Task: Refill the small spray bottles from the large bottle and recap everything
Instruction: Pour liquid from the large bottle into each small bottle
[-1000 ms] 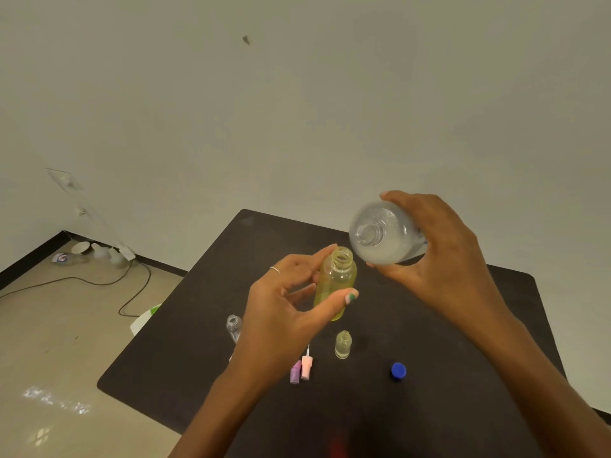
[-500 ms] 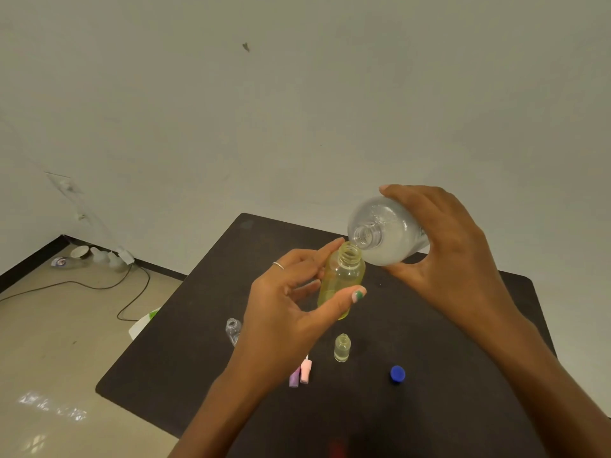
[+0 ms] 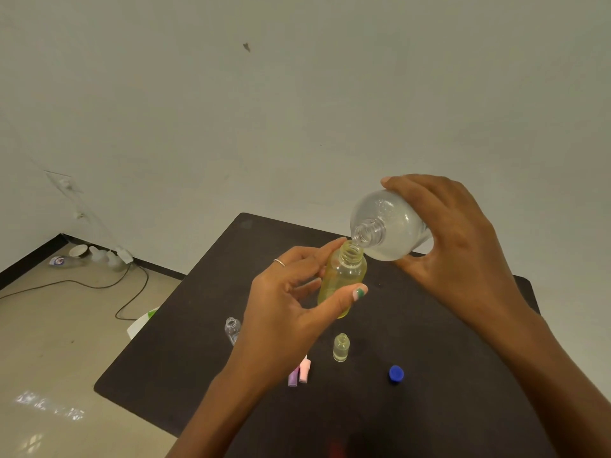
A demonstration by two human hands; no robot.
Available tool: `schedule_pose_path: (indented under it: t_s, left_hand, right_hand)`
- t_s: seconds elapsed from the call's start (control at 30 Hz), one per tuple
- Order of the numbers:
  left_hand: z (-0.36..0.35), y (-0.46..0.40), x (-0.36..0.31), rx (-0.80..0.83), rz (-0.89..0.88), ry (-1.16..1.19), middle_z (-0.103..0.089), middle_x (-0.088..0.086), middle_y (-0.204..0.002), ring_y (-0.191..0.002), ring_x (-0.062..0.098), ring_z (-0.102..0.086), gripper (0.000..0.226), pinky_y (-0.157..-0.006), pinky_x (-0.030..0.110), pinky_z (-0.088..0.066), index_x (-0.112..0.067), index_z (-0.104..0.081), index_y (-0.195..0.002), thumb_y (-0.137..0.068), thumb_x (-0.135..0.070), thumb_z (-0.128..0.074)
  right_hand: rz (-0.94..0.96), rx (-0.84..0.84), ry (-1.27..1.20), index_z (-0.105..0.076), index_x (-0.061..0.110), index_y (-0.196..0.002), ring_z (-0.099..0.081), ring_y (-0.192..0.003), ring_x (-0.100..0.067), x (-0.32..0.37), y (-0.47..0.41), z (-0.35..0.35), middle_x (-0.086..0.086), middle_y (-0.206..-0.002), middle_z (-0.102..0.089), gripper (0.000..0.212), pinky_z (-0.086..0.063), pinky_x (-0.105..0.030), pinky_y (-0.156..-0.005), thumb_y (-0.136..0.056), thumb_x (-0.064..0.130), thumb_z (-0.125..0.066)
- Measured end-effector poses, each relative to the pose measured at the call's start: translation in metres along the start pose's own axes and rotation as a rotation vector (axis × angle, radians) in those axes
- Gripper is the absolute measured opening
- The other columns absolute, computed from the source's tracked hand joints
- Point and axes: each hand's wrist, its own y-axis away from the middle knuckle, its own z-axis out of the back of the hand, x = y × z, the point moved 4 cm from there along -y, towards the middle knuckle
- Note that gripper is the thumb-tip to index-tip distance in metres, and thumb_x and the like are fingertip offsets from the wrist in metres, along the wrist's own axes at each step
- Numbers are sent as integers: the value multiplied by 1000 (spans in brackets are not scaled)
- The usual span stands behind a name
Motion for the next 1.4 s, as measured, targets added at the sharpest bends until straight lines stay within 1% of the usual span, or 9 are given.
schedule_pose_path:
  t_s: [0.17, 0.3, 0.53, 0.73, 0.93, 1.07, 1.2, 1.4]
  left_hand:
    - [0, -1, -2, -8, 21, 28, -65, -17, -100, -102, 2, -61, 35, -78, 5, -47, -32, -65, -109, -76, -39, -74]
    - [-2, -1, -3, -5, 32, 48, -65, -14, -101, -101, 4, -61, 39, -78, 9, -50, -22, -67, -110, -73, -35, -71]
    - [-2, -2, -3, -6, 36, 56, -66, -11, -102, -102, 4, -61, 40, -78, 9, -50, -19, -68, -109, -72, -33, -69]
    - [-1, -3, -4, -13, 37, 82, -66, -10, -101, -101, 6, -62, 38, -79, 13, -52, -18, -68, -110, -73, -28, -70]
    - [-1, -4, -7, -11, 40, 100, -66, -10, -101, -101, 5, -61, 38, -78, 10, -51, -22, -67, -110, -73, -31, -72]
    - [-1, -5, -7, -17, 37, 99, -66, -9, -101, -101, 6, -61, 39, -78, 11, -51, -17, -68, -110, -72, -28, -70]
    - [-1, -5, -8, -14, 35, 113, -66, -8, -101, -100, 6, -62, 38, -78, 12, -52, -16, -69, -108, -72, -28, -70]
    - [-2, -7, -10, -14, 31, 109, -65, -12, -101, -99, 0, -61, 34, -74, 6, -48, -23, -67, -105, -72, -29, -69]
  right_hand:
    - [16, -2, 5, -50, 16, -128, -51, -113, -29, 1, -3, 4, -9, -122, -56, 70, -45, -34, -81, -66, 14, -83]
    - [32, -8, 29, -50, 16, -128, -52, -112, -31, 3, -5, 6, -10, -122, -56, 70, -47, -37, -81, -67, 12, -83]
    - [48, 4, 71, -52, 14, -127, -52, -113, -33, 2, -8, 8, -13, -123, -56, 70, -45, -37, -82, -65, 13, -85]
    - [64, 7, 93, -52, 12, -128, -52, -113, -36, 3, -11, 9, -16, -123, -56, 72, -44, -39, -85, -64, 12, -86]
    - [70, 4, 125, -54, 10, -127, -52, -112, -35, 4, -13, 11, -16, -123, -56, 69, -46, -40, -85, -66, 13, -85]
    - [62, 5, 129, -54, 11, -128, -51, -114, -34, 4, -14, 13, -14, -124, -55, 68, -44, -40, -88, -67, 13, -84]
    - [63, 1, 129, -54, 11, -128, -50, -114, -33, 5, -15, 13, -14, -124, -55, 67, -45, -40, -86, -67, 13, -84]
    - [68, 4, 139, -53, 12, -128, -50, -115, -34, 4, -16, 13, -14, -124, -55, 68, -43, -39, -90, -68, 13, -84]
